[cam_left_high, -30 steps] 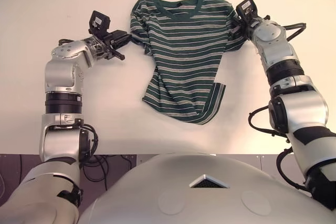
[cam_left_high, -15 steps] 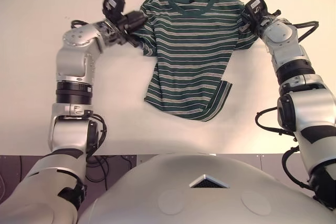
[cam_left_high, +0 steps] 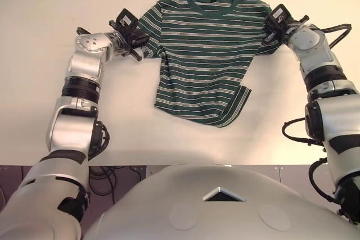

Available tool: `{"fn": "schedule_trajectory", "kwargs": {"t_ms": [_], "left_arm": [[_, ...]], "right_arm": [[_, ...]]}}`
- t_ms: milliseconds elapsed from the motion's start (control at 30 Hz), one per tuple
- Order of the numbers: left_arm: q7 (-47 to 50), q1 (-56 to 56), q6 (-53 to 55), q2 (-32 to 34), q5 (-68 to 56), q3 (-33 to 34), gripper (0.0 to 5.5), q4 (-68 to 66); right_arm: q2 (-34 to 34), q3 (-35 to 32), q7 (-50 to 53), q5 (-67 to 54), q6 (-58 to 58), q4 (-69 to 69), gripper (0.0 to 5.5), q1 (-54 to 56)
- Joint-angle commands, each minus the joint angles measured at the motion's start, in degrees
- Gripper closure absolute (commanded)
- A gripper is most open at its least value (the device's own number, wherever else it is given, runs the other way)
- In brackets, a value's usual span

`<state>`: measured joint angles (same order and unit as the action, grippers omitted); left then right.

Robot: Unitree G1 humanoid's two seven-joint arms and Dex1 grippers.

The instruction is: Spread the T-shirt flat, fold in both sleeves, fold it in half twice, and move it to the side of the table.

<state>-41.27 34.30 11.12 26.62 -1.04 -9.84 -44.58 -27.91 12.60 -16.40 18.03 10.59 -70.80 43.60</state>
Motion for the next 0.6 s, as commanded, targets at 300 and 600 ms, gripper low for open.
{"fn": "schedule_trajectory", "kwargs": {"t_ms": [300, 600], "left_arm": [[0.89, 0.74, -0.33, -4.25, -13.07, 14.08, 4.52, 4.34], [-0.45, -21.15, 14.58, 0.19, -21.49, 16.51, 4.52, 39.11]], "right_arm": [[4.24, -12.44, -16.79, -19.78, 13.00, 11.99, 4.36, 2.40], [-20.19, -5.20, -67.10, -49.10, -38.16, 68.15, 4.36, -20.36]]}}
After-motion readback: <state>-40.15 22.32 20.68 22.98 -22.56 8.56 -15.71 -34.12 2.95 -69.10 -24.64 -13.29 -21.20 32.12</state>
